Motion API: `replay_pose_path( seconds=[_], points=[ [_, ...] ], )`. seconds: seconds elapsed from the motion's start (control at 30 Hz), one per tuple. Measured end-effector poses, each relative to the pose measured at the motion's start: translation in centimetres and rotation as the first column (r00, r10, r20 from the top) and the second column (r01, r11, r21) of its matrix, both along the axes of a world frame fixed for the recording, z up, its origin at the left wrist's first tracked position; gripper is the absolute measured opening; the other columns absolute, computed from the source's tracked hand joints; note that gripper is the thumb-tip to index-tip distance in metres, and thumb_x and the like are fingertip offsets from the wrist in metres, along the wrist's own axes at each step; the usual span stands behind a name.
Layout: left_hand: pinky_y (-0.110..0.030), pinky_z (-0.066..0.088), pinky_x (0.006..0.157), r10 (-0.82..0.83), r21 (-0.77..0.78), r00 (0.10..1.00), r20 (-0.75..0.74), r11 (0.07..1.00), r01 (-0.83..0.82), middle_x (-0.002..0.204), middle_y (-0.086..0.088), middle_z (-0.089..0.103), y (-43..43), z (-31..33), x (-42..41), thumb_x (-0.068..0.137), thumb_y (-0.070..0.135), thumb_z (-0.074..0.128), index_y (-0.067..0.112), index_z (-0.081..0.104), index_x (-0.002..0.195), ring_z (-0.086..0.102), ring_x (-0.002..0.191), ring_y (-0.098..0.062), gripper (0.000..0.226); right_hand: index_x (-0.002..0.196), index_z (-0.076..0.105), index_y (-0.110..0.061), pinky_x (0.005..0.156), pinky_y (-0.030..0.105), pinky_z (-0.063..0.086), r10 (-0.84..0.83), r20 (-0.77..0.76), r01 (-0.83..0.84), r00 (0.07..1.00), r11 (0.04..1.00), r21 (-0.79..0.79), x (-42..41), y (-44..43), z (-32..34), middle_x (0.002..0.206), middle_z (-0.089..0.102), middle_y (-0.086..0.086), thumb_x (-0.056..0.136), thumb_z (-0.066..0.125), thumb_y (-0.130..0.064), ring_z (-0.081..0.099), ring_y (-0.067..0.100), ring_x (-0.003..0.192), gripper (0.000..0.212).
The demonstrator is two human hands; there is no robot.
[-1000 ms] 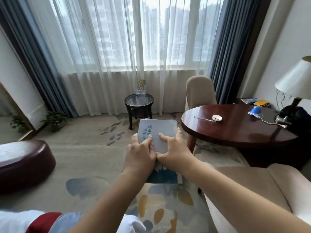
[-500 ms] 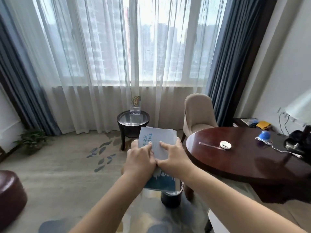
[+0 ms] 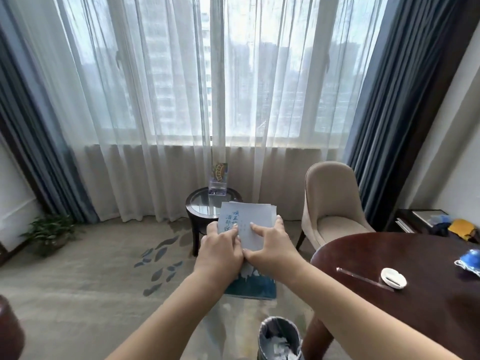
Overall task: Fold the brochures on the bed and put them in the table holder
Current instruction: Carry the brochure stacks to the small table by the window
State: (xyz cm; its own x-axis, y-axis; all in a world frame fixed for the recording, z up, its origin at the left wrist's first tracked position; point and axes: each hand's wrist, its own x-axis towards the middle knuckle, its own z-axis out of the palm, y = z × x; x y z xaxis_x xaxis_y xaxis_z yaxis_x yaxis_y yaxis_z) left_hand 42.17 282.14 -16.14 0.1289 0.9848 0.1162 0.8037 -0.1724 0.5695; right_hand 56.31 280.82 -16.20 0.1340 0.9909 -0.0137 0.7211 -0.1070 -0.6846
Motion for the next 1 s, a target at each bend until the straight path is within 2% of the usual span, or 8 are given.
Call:
replay_pose_path(
  seconds=[0.2, 0.43, 0.73, 0.93, 1.0],
  points=[
    [-0.039, 0.043, 0.107, 0.057, 0.002, 0.998, -0.012, 0.998, -0.057, 0.146, -0.011, 0.037, 9.3, 0.2, 1.3, 0.106, 0.031, 0.044, 0.023, 0.052, 0.148, 0.051, 0.119, -0.033, 0.044, 0.154, 0.046, -0.025, 0.119, 0.038, 0.038, 0.055, 0.012, -0.054, 0.998, 0.998, -0.010, 1.5, 10.0, 0.9, 0.168, 0.000, 0.011, 0.084, 0.076, -0.049, 0.040, 0.033, 0.141, 0.080],
    [-0.038, 0.036, 0.112, 0.066, 0.001, 0.998, 0.014, 0.998, -0.066, 0.158, -0.014, 0.028, 22.7, -1.2, -0.8, 0.106, 0.032, 0.044, 0.025, 0.051, 0.149, 0.045, 0.131, -0.035, 0.044, 0.154, 0.045, -0.022, 0.119, 0.039, 0.039, 0.089, -0.010, -0.089, 0.996, 0.996, 0.005, -0.3, 23.4, -0.2, 0.167, 0.003, 0.008, 0.083, 0.077, -0.052, 0.037, 0.029, 0.143, 0.084],
    [-0.039, 0.037, 0.115, -0.008, 0.001, 1.000, 0.019, 1.000, 0.008, 0.158, -0.013, 0.028, 42.6, -2.1, -6.3, 0.105, 0.031, 0.048, 0.021, 0.054, 0.146, 0.043, 0.138, -0.033, 0.043, 0.153, 0.048, -0.021, 0.115, 0.036, 0.044, 0.020, -0.052, -0.021, 0.998, 1.000, -0.014, -5.8, 42.3, -1.4, 0.162, 0.016, 0.010, 0.082, 0.079, -0.051, 0.047, 0.026, 0.136, 0.083],
    [-0.042, 0.036, 0.117, -0.023, -0.051, 1.000, -0.021, 0.998, 0.022, 0.159, -0.013, 0.028, 54.6, -3.0, -7.8, 0.104, 0.031, 0.048, 0.022, 0.055, 0.145, 0.038, 0.142, -0.035, 0.043, 0.154, 0.046, -0.020, 0.120, 0.038, 0.037, 0.025, -0.023, -0.026, 0.999, 0.997, -0.069, -7.0, 53.9, -2.7, 0.149, 0.024, 0.008, 0.083, 0.076, -0.055, 0.037, 0.027, 0.140, 0.085],
    [-0.041, 0.033, 0.119, -0.027, -0.060, 0.999, -0.041, 0.998, 0.024, 0.160, -0.013, 0.028, 58.8, -3.4, -7.5, 0.104, 0.031, 0.048, 0.022, 0.055, 0.145, 0.039, 0.142, -0.035, 0.043, 0.154, 0.045, -0.022, 0.119, 0.036, 0.038, 0.033, -0.004, -0.033, 0.999, 0.995, -0.089, -6.5, 58.1, -2.9, 0.151, 0.024, 0.009, 0.082, 0.076, -0.058, 0.040, 0.027, 0.137, 0.087]
  ],
)
